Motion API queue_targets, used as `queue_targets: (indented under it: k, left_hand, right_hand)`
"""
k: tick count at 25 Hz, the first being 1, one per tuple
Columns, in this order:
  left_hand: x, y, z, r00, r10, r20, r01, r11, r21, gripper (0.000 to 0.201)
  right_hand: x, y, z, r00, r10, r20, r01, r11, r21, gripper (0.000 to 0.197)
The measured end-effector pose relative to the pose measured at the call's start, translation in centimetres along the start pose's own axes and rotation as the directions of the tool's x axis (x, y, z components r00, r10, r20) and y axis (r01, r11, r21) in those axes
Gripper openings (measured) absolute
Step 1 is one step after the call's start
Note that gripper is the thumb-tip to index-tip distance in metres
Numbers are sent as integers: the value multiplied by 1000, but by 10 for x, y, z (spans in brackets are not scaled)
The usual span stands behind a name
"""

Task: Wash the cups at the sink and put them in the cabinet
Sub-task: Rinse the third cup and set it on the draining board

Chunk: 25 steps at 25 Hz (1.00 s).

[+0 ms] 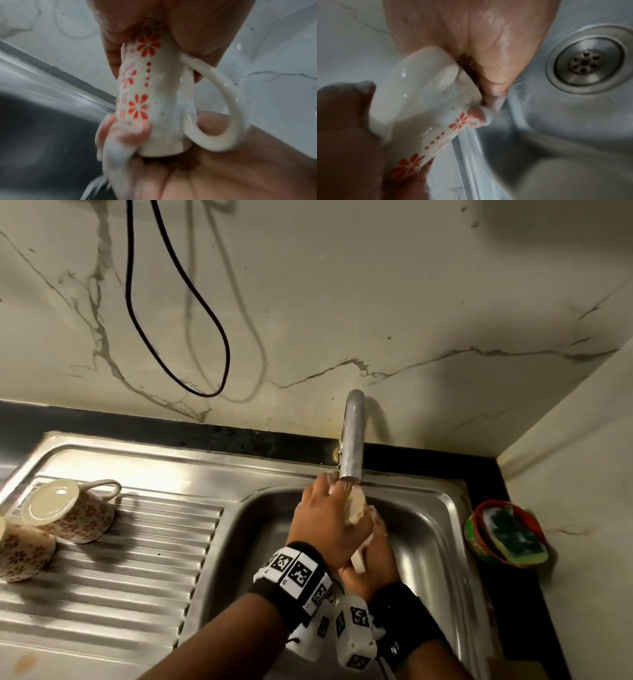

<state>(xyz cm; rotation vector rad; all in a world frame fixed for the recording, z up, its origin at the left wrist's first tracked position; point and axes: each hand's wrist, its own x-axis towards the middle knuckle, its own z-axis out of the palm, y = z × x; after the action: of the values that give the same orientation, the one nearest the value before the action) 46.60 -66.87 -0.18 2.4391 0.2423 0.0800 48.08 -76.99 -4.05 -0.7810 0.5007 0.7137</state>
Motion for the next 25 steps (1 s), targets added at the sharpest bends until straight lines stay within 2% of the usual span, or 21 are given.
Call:
queue_targets:
  k: [2, 4, 5, 6, 8, 10, 12, 13, 14, 15, 16, 17, 18, 19, 20, 21, 22, 24, 25]
  left_hand:
    - [13, -2, -3, 997, 25, 68, -30, 997, 66, 40]
    - [23, -2, -2, 996, -13, 84, 19, 997, -72, 30]
    - [26, -2, 1, 994, -73, 82, 86, 981, -172, 29]
    - [30, -2, 4, 984, -148, 99, 168, 954, -250, 28]
    - [35, -2, 5, 959, -243, 149, 278, 912, -302, 28]
    - [38, -2, 3, 957, -231, 173, 274, 918, -288, 31]
    - [39, -7, 1, 978, -120, 170, 163, 951, -263, 29]
    - [36, -12, 0, 985, -79, 151, 120, 951, -284, 27]
    - [32, -19, 0, 988, -90, 124, 129, 923, -362, 22]
    - [28, -28, -1, 979, -168, 116, 203, 844, -496, 20]
    - [23, -36, -3, 944, -287, 162, 323, 711, -625, 31]
    - [18, -46, -4, 881, -384, 275, 456, 540, -707, 49]
    - [12, -53, -5, 823, -410, 393, 550, 406, -730, 60]
    - [7, -58, -5, 792, -405, 457, 596, 348, -724, 65]
    - [2, -63, -5, 797, -397, 456, 588, 333, -737, 69]
    - [-3, -65, -5, 825, -398, 402, 539, 336, -773, 71]
    - [-8, -65, -7, 866, -392, 309, 458, 377, -805, 68]
    - [-18, -69, -11, 950, -280, 136, 270, 526, -806, 65]
    - [-23, -70, -12, 974, -202, 99, 203, 597, -776, 70]
  right_hand:
    - [2, 3, -1, 999, -48, 0, 48, 999, -12, 55]
    - [4, 0, -9, 961, -275, -26, 273, 960, -62, 48]
    - [3, -4, -13, 911, -410, -35, 398, 899, -182, 41]
    - [1, -9, -13, 849, -527, -26, 487, 802, -346, 33]
    - [-3, -17, -12, 714, -699, 33, 563, 546, -620, 25]
    - [-2, -20, -12, 610, -774, 171, 578, 287, -764, 27]
    - [2, -24, -10, 560, -783, 273, 566, 120, -816, 30]
    - [6, -25, -11, 563, -767, 309, 573, 93, -814, 31]
    - [9, -25, -10, 594, -733, 331, 583, 109, -805, 29]
    - [13, -24, -9, 652, -682, 331, 586, 176, -791, 28]
    - [14, -22, -6, 727, -615, 305, 570, 293, -768, 29]
    - [18, -17, -4, 797, -547, 256, 522, 410, -748, 30]
    - [21, -13, 1, 843, -496, 208, 471, 492, -732, 31]
    - [24, -10, 5, 866, -468, 177, 437, 535, -723, 29]
    - [26, -7, 11, 882, -445, 154, 411, 566, -715, 27]
    - [28, -6, 16, 898, -418, 138, 386, 595, -705, 26]
    - [29, -7, 21, 920, -374, 115, 343, 631, -696, 26]
    - [28, -11, 31, 978, -203, 50, 190, 767, -612, 28]
    - [27, -13, 34, 988, -153, 30, 141, 798, -586, 30]
